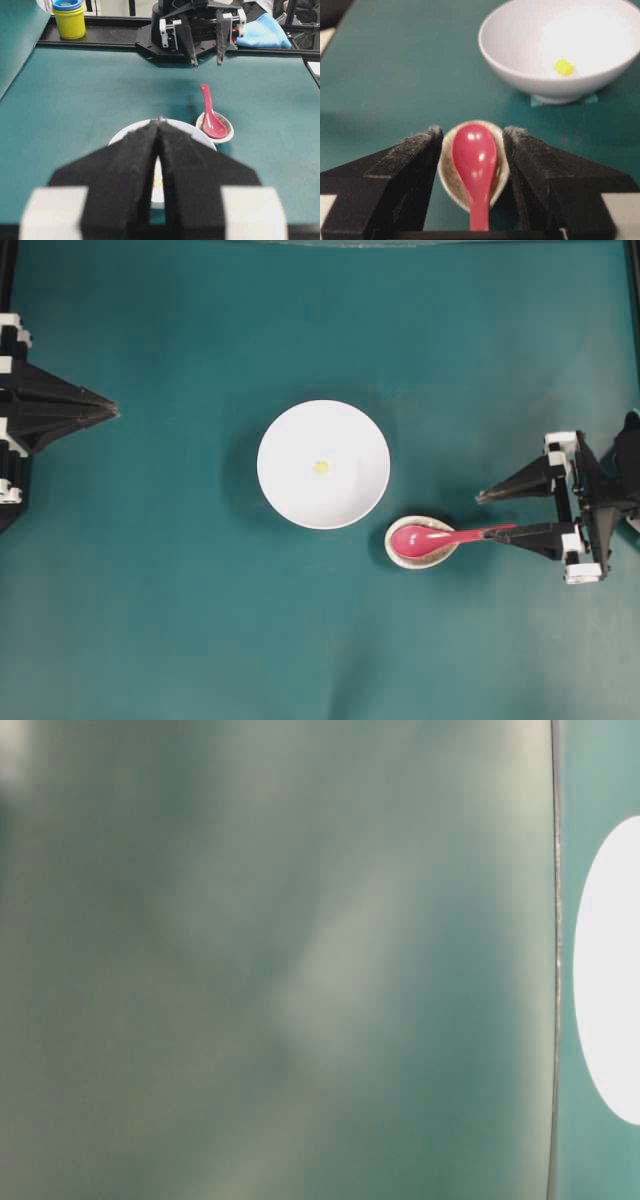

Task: Scoop the yellow hexagonal prism block from the bowl with a spoon using the right arm.
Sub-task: 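Close the right gripper on the red spoon handle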

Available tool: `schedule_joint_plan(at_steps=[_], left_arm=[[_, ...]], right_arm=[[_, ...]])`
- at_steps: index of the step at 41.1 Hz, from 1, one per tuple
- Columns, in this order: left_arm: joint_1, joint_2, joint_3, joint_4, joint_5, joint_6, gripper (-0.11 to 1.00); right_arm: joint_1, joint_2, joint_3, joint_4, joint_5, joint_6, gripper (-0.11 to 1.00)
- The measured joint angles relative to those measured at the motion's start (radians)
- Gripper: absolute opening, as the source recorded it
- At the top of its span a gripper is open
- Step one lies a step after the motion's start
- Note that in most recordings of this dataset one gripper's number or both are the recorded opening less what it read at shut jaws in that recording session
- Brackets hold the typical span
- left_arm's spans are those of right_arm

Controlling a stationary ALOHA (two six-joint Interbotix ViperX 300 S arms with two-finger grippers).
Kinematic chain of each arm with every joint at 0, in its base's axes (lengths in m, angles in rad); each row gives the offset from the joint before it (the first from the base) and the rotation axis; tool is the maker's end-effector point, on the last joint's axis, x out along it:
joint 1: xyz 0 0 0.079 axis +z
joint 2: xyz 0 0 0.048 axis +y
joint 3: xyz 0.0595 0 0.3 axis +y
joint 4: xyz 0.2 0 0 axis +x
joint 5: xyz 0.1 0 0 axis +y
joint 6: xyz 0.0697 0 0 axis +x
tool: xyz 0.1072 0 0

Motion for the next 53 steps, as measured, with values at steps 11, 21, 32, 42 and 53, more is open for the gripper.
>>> schedule_joint_plan(at_steps=[11, 21, 32, 42, 53], left_arm=[[0.000, 0.000, 0.000, 0.002, 0.003, 0.002, 0.00], [0.000, 0.000, 0.000, 0.000, 0.003, 0.002, 0.00], [0.000, 0.000, -0.002, 0.002, 0.005, 0.002, 0.00], [0.000, 0.000, -0.002, 0.000, 0.006, 0.002, 0.00], [0.000, 0.000, 0.000, 0.002, 0.012, 0.002, 0.00]], right_arm=[[0.049, 0.101, -0.006, 0.031, -0.018, 0.015, 0.57], [0.069, 0.204, -0.015, 0.031, -0.052, 0.040, 0.57], [0.084, 0.325, -0.057, 0.031, -0.078, 0.044, 0.57], [0.086, 0.390, -0.063, 0.031, -0.104, 0.046, 0.57], [0.084, 0.400, -0.058, 0.032, -0.106, 0.044, 0.57]])
